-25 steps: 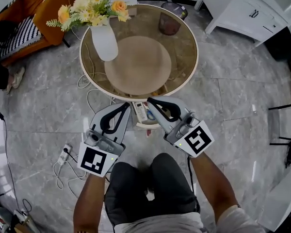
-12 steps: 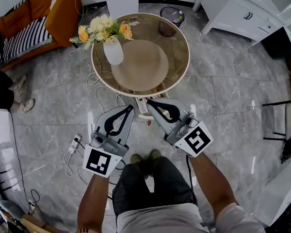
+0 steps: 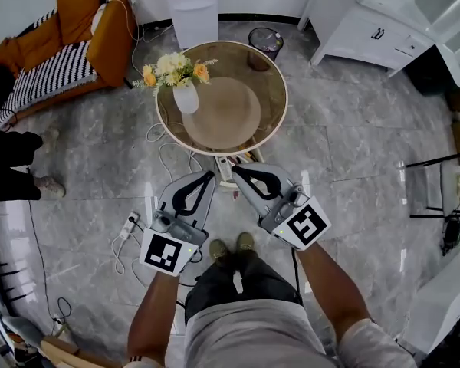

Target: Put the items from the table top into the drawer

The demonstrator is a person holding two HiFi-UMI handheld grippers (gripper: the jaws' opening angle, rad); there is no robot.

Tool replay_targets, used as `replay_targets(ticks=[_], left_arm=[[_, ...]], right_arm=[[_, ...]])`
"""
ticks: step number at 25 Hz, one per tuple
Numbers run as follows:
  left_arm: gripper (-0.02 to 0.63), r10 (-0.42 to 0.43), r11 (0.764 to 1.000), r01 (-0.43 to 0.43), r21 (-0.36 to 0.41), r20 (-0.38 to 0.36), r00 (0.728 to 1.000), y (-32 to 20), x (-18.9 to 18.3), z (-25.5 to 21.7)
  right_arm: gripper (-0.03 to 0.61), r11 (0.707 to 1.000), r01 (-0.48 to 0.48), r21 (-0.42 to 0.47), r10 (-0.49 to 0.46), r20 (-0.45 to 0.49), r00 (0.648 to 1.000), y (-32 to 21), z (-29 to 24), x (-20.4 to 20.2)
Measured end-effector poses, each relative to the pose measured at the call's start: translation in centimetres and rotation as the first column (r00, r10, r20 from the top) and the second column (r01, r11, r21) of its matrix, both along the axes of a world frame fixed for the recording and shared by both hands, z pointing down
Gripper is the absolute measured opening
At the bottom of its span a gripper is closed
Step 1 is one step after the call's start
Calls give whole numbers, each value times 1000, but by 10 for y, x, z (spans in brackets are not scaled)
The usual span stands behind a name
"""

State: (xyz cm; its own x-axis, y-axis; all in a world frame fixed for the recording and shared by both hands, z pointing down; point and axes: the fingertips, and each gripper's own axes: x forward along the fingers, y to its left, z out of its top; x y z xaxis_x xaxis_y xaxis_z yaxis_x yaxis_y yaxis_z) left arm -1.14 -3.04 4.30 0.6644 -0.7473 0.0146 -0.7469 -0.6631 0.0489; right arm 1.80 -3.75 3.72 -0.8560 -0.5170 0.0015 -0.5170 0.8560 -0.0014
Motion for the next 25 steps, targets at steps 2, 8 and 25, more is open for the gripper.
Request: replay_targets(ticks=[2,8,25], left_arm=[[0,-3,1000,3,-3,-2,1000,8,1,-15],[0,-15,999,16,36,-13,1000,23,2,-59],[0,-2,997,2,81,0,1000,56,24,-91]], right_arm=[[-1,1000,6,-10,-6,1,1000,9,-17,1],[0,1000,3,3,-3,11,1000,27,-54,7],[-2,994,-36,106,36,4,999,56,-86,36]])
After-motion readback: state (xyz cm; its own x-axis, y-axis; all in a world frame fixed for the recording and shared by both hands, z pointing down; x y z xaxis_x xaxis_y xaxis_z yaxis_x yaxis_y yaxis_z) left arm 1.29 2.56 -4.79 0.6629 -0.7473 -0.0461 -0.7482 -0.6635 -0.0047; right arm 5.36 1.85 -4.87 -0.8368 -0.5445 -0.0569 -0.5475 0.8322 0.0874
